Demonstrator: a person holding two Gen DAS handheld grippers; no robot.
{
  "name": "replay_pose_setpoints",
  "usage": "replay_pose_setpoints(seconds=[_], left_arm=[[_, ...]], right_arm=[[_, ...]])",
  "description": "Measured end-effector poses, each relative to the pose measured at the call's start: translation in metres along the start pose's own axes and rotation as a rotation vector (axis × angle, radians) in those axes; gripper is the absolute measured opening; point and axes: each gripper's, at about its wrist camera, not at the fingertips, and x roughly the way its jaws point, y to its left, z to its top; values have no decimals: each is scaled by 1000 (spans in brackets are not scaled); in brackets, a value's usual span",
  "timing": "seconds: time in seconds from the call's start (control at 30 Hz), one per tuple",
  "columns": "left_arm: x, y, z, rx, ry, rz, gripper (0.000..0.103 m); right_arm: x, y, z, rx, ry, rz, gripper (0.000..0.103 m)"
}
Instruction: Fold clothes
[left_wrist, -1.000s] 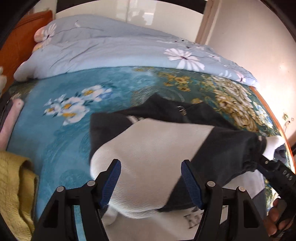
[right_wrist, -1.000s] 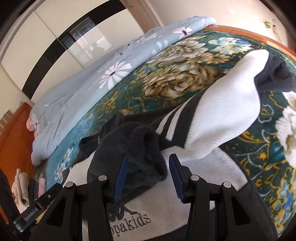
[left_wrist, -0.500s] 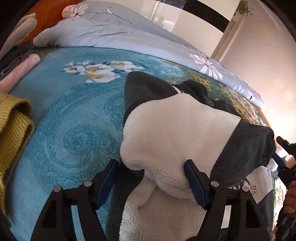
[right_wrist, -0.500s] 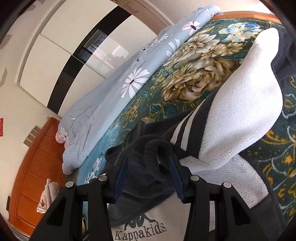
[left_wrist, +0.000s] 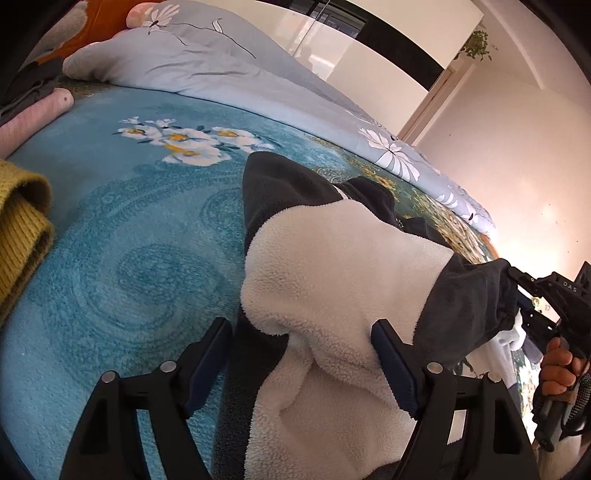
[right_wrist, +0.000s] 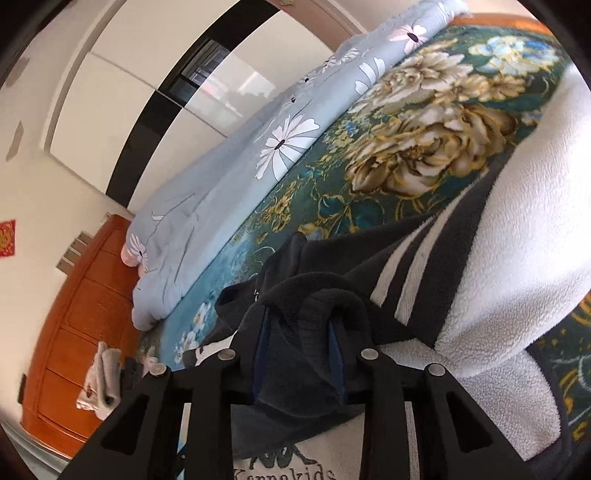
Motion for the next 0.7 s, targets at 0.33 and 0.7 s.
replay_pose_setpoints(seconds=[0.33, 0.7], left_arm=[[-1, 3, 0, -2, -11, -37, 84], [0, 2, -2, 6, -8, -25, 84]], right_arm=[[5, -7, -3, -107, 30, -212, 11], [-94, -45, 22, -151, -59, -125, 42]])
